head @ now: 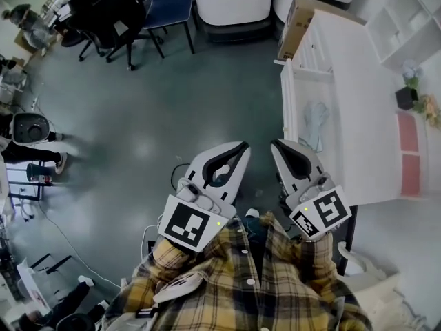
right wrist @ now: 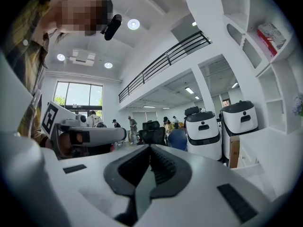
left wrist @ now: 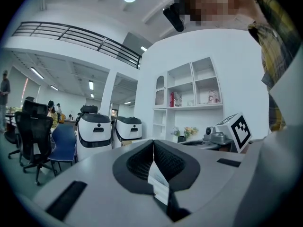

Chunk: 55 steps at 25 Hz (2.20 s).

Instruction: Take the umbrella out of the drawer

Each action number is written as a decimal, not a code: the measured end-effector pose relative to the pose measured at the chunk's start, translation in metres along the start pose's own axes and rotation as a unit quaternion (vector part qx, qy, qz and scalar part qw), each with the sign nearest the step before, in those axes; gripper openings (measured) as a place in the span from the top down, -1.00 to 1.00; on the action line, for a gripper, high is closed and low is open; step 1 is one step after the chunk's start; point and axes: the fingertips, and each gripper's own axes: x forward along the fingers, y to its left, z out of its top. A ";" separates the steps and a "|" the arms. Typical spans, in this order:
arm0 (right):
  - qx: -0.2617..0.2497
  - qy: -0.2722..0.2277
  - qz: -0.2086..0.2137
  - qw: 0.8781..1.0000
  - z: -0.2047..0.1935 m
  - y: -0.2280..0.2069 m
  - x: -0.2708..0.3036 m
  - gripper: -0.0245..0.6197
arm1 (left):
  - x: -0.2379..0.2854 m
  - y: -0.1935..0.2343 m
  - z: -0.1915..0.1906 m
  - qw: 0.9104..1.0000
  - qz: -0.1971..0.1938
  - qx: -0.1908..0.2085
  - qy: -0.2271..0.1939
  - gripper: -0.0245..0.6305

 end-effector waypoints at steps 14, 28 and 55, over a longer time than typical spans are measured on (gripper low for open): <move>0.011 0.005 -0.062 0.998 0.012 -0.046 0.115 0.87 | 0.055 0.119 0.010 0.998 -0.059 0.008 0.002 0.86; 0.037 0.026 -0.126 0.991 0.004 -0.098 0.110 0.87 | 0.095 0.135 -0.006 0.995 -0.092 -0.017 0.030 0.86; 0.091 -0.041 -0.328 0.939 0.034 -0.332 0.046 0.87 | 0.367 0.054 0.025 0.933 -0.349 0.040 0.074 0.86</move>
